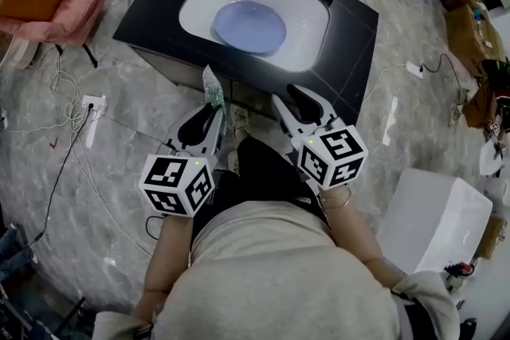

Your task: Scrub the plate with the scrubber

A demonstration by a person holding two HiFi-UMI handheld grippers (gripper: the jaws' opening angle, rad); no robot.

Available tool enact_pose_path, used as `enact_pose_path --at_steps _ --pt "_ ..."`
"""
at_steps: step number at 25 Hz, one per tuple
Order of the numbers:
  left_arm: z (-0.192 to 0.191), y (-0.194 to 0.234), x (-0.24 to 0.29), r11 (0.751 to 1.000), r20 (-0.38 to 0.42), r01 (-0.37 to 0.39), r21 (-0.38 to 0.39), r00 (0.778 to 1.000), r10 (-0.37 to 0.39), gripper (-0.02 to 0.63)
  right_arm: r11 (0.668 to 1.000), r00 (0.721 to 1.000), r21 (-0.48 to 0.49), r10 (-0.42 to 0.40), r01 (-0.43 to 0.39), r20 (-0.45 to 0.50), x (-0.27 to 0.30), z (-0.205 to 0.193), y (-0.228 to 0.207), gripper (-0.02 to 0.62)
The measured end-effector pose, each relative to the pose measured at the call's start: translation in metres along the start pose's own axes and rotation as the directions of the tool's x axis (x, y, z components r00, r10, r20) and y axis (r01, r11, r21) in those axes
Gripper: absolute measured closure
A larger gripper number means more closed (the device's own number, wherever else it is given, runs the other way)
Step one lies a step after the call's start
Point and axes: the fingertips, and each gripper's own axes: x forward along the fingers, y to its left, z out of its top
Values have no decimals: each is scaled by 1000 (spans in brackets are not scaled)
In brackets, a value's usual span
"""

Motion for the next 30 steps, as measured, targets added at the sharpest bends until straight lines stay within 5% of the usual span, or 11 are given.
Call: enact_pose_path --at_steps 8,18,30 --pt "29 27 51 999 -29 -6 47 1000 8 529 1000 1000 1 5 -5 -1 53 22 -31 460" --pt "90 35 161 995 -87 49 88 995 -42 529 993 998 108 -55 53 15 110 70 -123 460" --pt "81 16 237 989 -218 138 49 968 -124 529 976 992 180 -126 125 -8 119 73 -193 460"
